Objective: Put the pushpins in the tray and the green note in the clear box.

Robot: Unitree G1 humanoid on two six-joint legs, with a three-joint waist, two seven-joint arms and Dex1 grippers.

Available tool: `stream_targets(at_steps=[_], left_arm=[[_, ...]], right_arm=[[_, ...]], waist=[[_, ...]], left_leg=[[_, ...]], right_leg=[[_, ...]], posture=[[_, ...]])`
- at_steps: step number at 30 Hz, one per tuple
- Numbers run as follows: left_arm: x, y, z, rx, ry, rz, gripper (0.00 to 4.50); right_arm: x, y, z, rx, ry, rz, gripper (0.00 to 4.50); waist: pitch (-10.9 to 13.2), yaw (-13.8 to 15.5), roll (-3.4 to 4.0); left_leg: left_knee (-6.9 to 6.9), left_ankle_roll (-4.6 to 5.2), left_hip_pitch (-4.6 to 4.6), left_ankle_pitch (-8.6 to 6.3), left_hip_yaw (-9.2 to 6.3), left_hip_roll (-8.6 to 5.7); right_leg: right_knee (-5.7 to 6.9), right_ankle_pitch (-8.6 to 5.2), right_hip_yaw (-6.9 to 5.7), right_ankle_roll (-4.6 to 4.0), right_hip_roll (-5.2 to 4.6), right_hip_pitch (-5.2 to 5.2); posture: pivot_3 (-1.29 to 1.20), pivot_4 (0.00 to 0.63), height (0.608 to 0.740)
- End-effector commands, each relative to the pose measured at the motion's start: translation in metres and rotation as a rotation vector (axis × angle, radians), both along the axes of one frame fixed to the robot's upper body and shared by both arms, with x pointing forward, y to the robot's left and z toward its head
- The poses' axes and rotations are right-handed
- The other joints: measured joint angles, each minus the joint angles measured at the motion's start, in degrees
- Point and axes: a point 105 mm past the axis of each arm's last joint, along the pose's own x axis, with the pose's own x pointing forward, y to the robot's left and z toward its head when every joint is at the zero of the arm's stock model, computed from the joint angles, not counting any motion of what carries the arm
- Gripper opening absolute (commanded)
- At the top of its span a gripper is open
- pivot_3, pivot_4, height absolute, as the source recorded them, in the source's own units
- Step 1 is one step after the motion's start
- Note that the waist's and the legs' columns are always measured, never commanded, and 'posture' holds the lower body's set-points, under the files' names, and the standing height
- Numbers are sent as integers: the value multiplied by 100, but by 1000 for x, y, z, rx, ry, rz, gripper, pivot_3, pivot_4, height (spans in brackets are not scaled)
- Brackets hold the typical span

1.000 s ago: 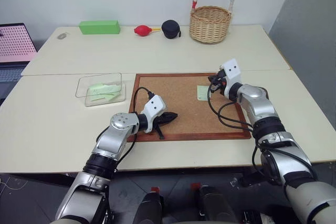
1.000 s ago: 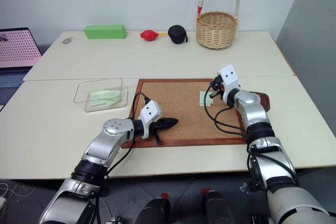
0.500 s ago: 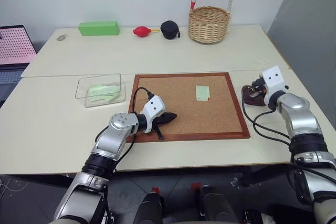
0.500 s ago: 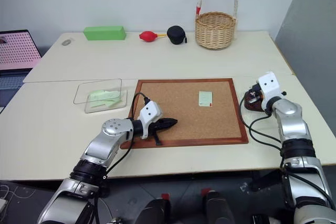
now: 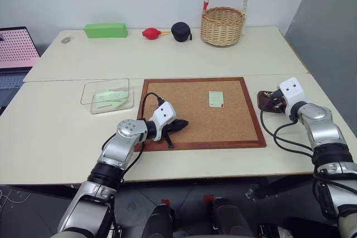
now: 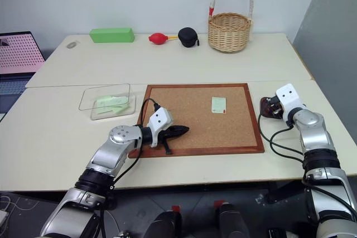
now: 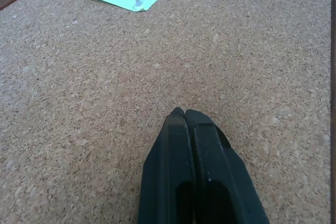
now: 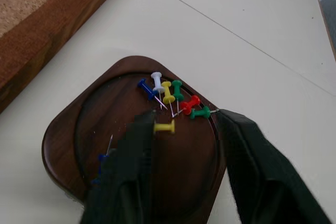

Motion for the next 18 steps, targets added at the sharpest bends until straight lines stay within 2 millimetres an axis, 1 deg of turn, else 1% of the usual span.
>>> stream_targets(at_steps=[1,2,4,5,7,10,12,13,17,18], left_arm=[[-8,9,-31,93,92,16,0],[-8,9,-32,93,92,16,0],[-8,9,-32,95,91,16,0],[-8,9,-32,95,91,16,0],[-8,9,-32,95,91,16,0],[-7,10,-32,97,92,15,0],[-7,10,-32,97,92,13,0],[-7,10,-32,96,93,12,0],[-6,9,-30,71,105,19,0],[-5,9,-29,67,107,21,0]], right_arm=[[5,-3,32,6,-98,4,2851],[5,-3,34,11,-109,3,3087],[4,-2,46,38,-144,9,3557],[4,-2,51,53,-159,15,3707],[2,2,59,113,-180,36,3707],[-2,18,63,218,-181,110,3707],[-7,36,58,280,-171,182,3707],[-8,42,56,298,-166,204,3707],[-17,81,36,384,-124,305,3707],[-19,88,32,396,-117,319,3707]], waist=[[0,0,0],[0,0,0],[0,0,0],[0,0,0],[0,1,1],[-1,1,1],[-1,-1,1],[-1,-1,1],[-2,2,1],[-2,0,1]], left_leg=[[0,0,0,0,-1,0],[0,0,0,0,0,0],[0,0,0,0,-1,0],[0,0,0,0,0,0],[0,0,0,0,0,0],[0,0,0,0,-2,0],[-1,0,0,0,-2,1],[-1,0,0,0,-3,2],[0,0,-1,0,-8,1],[0,0,-1,0,-8,1]], right_leg=[[0,0,0,0,0,0],[0,0,0,0,0,0],[0,0,0,0,0,0],[-1,0,0,0,0,0],[0,0,0,0,0,0],[-1,0,-2,0,0,0],[-1,0,-2,0,0,1],[-1,0,-3,1,1,1],[-3,0,-6,1,1,3],[-3,0,-6,1,1,3]], posture=[[0,150,740],[0,150,740],[0,150,740],[0,150,740],[0,150,740],[0,150,740],[0,150,740],[0,150,740],[0,150,740],[0,150,740]])
